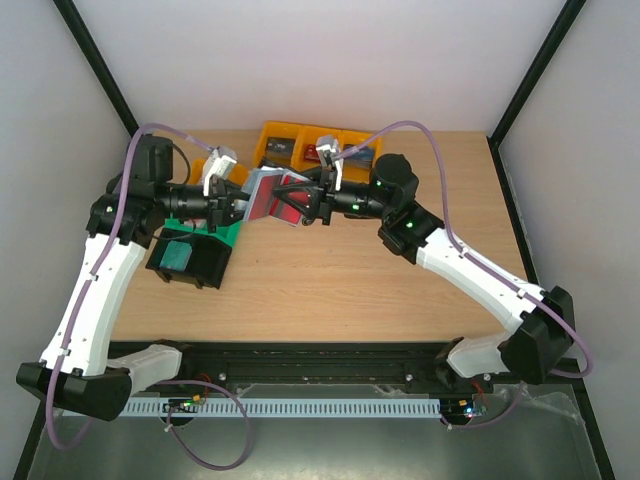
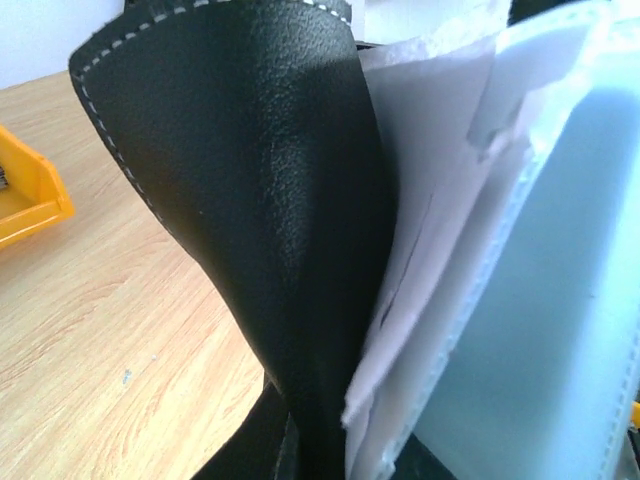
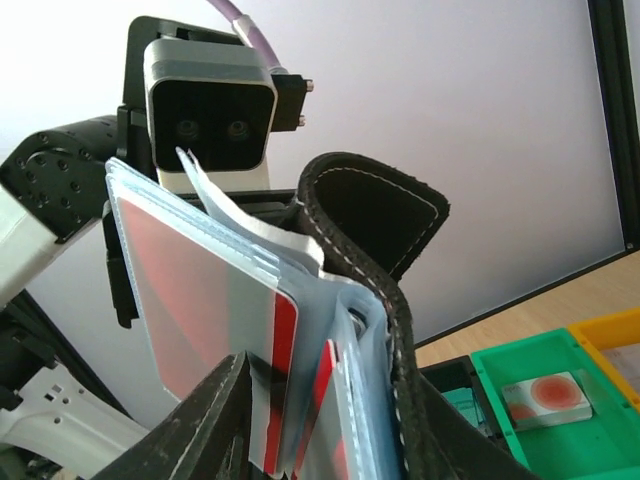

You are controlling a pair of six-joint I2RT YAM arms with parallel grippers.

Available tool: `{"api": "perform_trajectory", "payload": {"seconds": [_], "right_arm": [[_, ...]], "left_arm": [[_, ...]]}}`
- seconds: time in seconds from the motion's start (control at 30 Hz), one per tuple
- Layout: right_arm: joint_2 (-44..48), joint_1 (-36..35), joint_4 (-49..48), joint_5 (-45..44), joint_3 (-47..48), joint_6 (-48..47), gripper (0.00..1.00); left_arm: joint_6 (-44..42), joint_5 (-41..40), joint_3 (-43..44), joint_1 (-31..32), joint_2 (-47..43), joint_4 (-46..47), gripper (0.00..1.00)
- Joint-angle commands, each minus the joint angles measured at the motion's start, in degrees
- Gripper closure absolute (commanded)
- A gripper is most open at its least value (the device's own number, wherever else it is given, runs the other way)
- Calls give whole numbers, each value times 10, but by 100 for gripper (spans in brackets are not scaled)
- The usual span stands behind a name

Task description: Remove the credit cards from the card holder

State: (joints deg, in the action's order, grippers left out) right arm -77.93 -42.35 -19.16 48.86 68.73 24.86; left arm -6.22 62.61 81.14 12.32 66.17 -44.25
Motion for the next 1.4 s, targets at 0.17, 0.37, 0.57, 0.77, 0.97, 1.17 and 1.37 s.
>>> {"api": "perform_trajectory", "payload": {"seconds": [0.17,0.37,0.57,0.77,0.97,1.17,1.37], "right_arm": [[49,-2,65,36,-2,-81,83],[51,-2,88,27,2,-97,98],[29,-2,90,8,14,-64,98],[-5,-2,154,-52,60,-4,98],[-50,-2,139,-92,72,150,98],[-92,-4,106,-108,76,239,98],[-111,-6,99,-88,82,249,98]], "left_arm": [[-24,25,11,-12,-6,-5,98],[-33,27,1,-12,-10,-9,98],[-21,3,-14,-12,-12,8,84],[-22,-56,-15,-12,-8,17,32],[-30,-136,-21,-3,-2,40,13],[-69,-212,-50,19,5,57,2],[-72,-268,-66,25,19,85,6]]}}
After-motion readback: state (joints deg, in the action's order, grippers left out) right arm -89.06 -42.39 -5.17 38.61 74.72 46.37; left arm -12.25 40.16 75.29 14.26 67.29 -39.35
